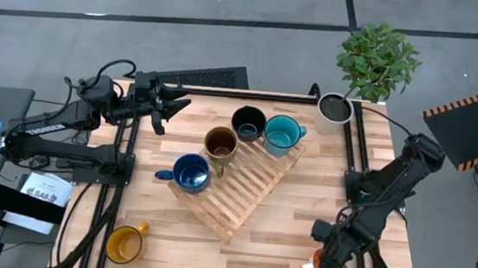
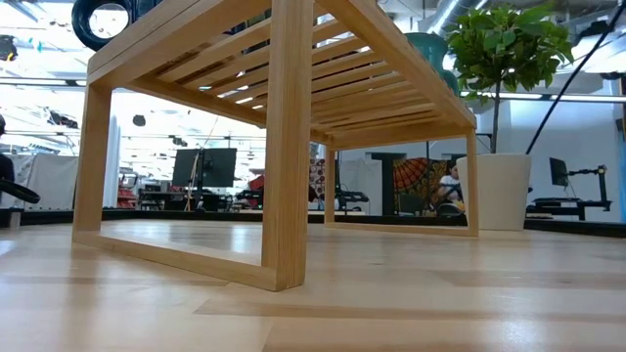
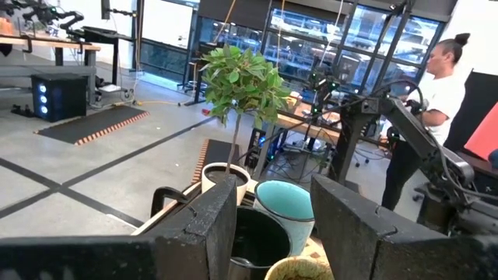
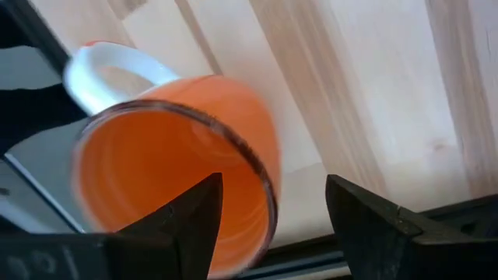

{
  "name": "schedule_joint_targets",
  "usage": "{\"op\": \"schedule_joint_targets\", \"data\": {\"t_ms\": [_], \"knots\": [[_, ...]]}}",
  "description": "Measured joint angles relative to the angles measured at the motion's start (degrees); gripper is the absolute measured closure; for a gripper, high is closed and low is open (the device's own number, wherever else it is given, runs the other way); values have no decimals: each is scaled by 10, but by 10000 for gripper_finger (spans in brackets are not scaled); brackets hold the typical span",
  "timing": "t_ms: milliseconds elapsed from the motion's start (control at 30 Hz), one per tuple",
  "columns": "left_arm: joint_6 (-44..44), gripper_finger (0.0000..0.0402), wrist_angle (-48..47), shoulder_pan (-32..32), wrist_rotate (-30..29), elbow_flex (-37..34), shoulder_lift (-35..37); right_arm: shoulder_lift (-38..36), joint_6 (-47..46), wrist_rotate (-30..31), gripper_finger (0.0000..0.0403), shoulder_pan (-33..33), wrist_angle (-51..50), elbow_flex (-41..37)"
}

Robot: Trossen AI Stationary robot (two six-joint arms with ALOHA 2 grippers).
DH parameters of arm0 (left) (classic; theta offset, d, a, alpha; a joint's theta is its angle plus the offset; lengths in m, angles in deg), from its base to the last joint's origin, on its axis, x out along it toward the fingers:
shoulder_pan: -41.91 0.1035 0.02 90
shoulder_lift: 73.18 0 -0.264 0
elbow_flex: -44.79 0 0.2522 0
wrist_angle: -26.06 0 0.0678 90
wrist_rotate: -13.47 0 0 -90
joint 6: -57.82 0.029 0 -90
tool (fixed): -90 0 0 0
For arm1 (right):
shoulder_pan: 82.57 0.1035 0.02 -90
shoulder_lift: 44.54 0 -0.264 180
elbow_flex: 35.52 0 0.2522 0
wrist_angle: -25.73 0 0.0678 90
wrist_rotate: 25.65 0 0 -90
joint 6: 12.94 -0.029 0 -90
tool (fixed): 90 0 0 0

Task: Place coffee mugs
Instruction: Put the orange mug on the shelf

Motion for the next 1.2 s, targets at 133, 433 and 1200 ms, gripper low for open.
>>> {"op": "schedule_joint_targets", "data": {"t_ms": [133,433,1200], "knots": [[0,252,0,0,0,0,0,20,6,-2,149,0,4,0],[0,252,0,0,0,0,0,3,27,-11,341,-15,0,2],[6,252,0,0,0,0,0,43,298,112,370,-397,-357,514]]}}
